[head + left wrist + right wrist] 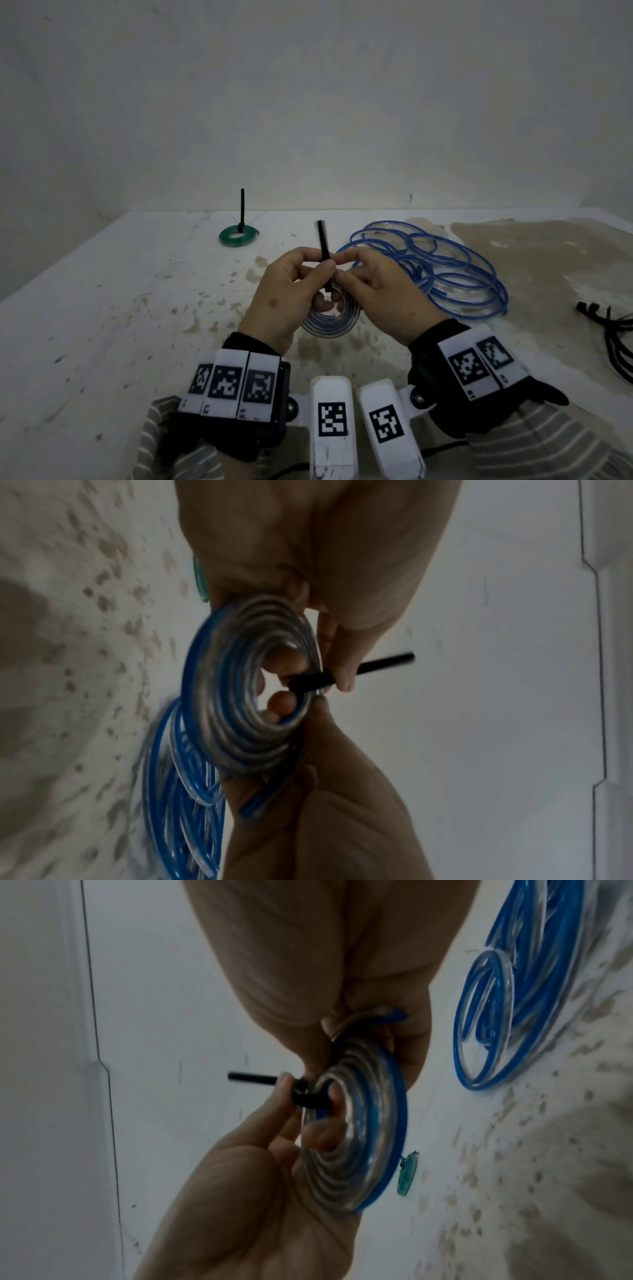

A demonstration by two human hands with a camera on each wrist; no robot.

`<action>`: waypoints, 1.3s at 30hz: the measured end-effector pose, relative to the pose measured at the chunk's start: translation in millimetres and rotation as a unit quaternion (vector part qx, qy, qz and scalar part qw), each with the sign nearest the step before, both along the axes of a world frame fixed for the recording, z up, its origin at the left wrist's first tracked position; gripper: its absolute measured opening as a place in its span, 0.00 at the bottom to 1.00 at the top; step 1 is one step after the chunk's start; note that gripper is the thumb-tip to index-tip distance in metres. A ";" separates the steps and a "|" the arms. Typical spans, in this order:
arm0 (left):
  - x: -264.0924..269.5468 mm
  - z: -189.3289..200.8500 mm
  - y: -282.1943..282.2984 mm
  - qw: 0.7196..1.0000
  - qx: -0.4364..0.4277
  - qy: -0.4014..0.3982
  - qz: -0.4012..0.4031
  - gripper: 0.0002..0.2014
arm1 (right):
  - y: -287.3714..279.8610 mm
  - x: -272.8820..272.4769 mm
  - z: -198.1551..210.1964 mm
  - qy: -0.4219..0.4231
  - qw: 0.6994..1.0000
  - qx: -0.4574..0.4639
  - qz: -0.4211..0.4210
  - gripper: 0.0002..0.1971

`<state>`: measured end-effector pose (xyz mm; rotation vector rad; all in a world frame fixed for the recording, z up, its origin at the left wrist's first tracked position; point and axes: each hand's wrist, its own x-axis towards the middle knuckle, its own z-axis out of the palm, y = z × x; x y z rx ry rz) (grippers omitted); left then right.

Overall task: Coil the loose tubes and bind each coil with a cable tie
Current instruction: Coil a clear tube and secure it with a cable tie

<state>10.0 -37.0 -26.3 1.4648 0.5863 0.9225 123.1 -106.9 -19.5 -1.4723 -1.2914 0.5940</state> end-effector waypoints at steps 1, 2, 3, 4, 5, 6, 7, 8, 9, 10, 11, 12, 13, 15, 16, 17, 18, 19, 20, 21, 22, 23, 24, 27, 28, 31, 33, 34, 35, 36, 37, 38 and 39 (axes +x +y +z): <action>0.6 0.1 -1.3 1.000 -0.006 0.000 -0.010 0.04 | -0.3 -0.3 -0.3 -0.011 1.000 -0.002 0.000 0.05; 1.3 0.6 -2.4 1.000 -0.008 0.001 -0.014 0.03 | -1.1 -1.2 0.5 -0.020 1.000 -0.002 0.000 0.06; 1.5 1.2 -3.0 1.000 -0.009 0.002 -0.014 0.03 | -1.3 -1.1 0.7 -0.028 1.000 -0.001 0.000 0.07; 1.3 1.9 -3.1 1.000 -0.011 0.002 -0.013 0.04 | -2.0 -1.3 1.8 -0.038 0.999 0.000 0.003 0.08; 1.0 2.2 -2.8 1.000 -0.019 0.001 -0.010 0.04 | -2.6 -0.3 2.4 -0.050 0.999 0.000 0.009 0.08; 0.8 2.6 -2.6 1.000 -0.030 -0.002 -0.008 0.04 | -3.3 0.8 3.4 -0.060 0.998 -0.003 0.017 0.09; 0.6 2.5 -2.6 0.999 -0.040 -0.003 -0.006 0.04 | -3.2 2.7 4.2 -0.069 0.997 -0.010 0.028 0.11; 1.1 2.6 -3.0 0.999 -0.046 -0.004 -0.005 0.05 | -3.4 4.4 6.0 -0.079 0.996 -0.019 0.038 0.12; 1.8 2.7 -3.9 0.999 -0.046 -0.004 -0.005 0.05 | -2.9 6.2 7.2 -0.090 0.994 -0.025 0.049 0.13; 2.6 2.6 -4.8 0.999 -0.044 -0.005 -0.004 0.06 | -2.0 6.8 8.2 -0.107 0.992 -0.023 0.056 0.14; 3.0 2.4 -5.0 0.999 -0.042 -0.005 -0.002 0.06 | -0.9 6.5 8.9 -0.124 0.990 -0.015 0.058 0.14; 3.4 2.4 -5.2 0.999 -0.041 -0.005 -0.001 0.07 | 0.3 5.8 9.0 -0.138 0.989 -0.005 0.054 0.14; 3.2 2.5 -5.2 0.999 -0.042 -0.003 0.001 0.07 | 1.5 5.1 8.3 -0.144 0.989 0.004 0.044 0.14; 3.1 2.6 -5.3 0.999 -0.041 0.005 -0.002 0.07 | 2.8 4.8 8.1 -0.157 0.987 0.017 0.013 0.13; 3.3 2.6 -5.8 0.999 -0.041 0.011 -0.006 0.06 | 3.4 4.7 10.2 -0.176 0.984 0.024 -0.010 0.12; 3.8 2.4 -6.4 0.999 -0.044 0.017 -0.011 0.05 | 4.5 5.2 13.0 -0.191 0.981 0.029 -0.030 0.11; 4.3 2.4 -7.2 0.998 -0.051 0.018 -0.015 0.05 | 4.7 5.6 17.0 -0.196 0.979 0.030 -0.038 0.09; 4.7 2.7 -8.1 0.998 -0.060 0.015 -0.021 0.05 | 5.4 6.0 21.1 -0.192 0.981 0.028 -0.033 0.08; 5.4 2.9 -9.0 0.997 -0.072 0.010 -0.029 0.05 | 5.6 6.1 24.9 -0.176 0.984 0.022 -0.020 0.08; 6.2 3.2 -9.6 0.996 -0.084 0.006 -0.038 0.06 | 5.6 6.8 27.8 -0.146 0.989 0.020 -0.010 0.09; 7.1 3.3 -10.3 0.994 -0.095 0.004 -0.047 0.08 | 5.8 7.6 30.7 -0.103 0.994 0.019 -0.005 0.11; 7.9 3.5 -11.0 0.993 -0.105 0.005 -0.056 0.10 | 5.3 9.1 33.9 -0.060 0.998 0.019 -0.001 0.12; 8.8 3.0 -11.6 0.991 -0.114 0.006 -0.064 0.10 | 4.9 10.2 36.5 -0.018 1.000 0.016 0.006 0.13; 11.5 1.7 -12.1 0.988 -0.135 0.004 -0.081 0.11 | 4.4 10.3 41.9 0.132 0.991 -0.011 0.024 0.14; 12.2 1.3 -11.8 0.987 -0.137 -0.001 -0.084 0.13 | 4.6 10.1 43.5 0.153 0.988 -0.023 0.020 0.14; 13.2 1.2 -9.7 0.988 -0.132 -0.004 -0.082 0.07 | 9.7 9.8 44.3 0.138 0.989 -0.056 0.002 0.15; 13.7 0.4 -8.4 0.987 -0.137 -0.002 -0.078 0.05 | 13.6 8.7 44.4 0.142 0.987 -0.074 -0.018 0.15; 13.8 -0.6 -7.5 0.987 -0.140 -0.001 -0.074 0.07 | 15.7 7.0 44.8 0.147 0.986 -0.079 -0.029 0.15; 13.9 -1.7 -6.5 0.988 -0.138 0.002 -0.066 0.08 | 17.1 4.6 45.1 0.148 0.985 -0.081 -0.039 0.14; 13.6 -2.9 -5.5 0.989 -0.135 0.006 -0.057 0.09 | 18.1 1.5 45.3 0.147 0.985 -0.079 -0.046 0.14; 12.8 -3.6 -4.9 0.990 -0.130 0.011 -0.048 0.09 | 18.3 -0.9 45.2 0.145 0.986 -0.072 -0.047 0.14; 12.2 -3.8 -5.0 0.991 -0.126 0.013 -0.043 0.08 | 18.1 -2.8 45.0 0.140 0.987 -0.061 -0.042 0.14; 11.4 -3.3 -4.9 0.991 -0.124 0.011 -0.041 0.08 | 17.7 -3.8 45.1 0.131 0.989 -0.052 -0.035 0.15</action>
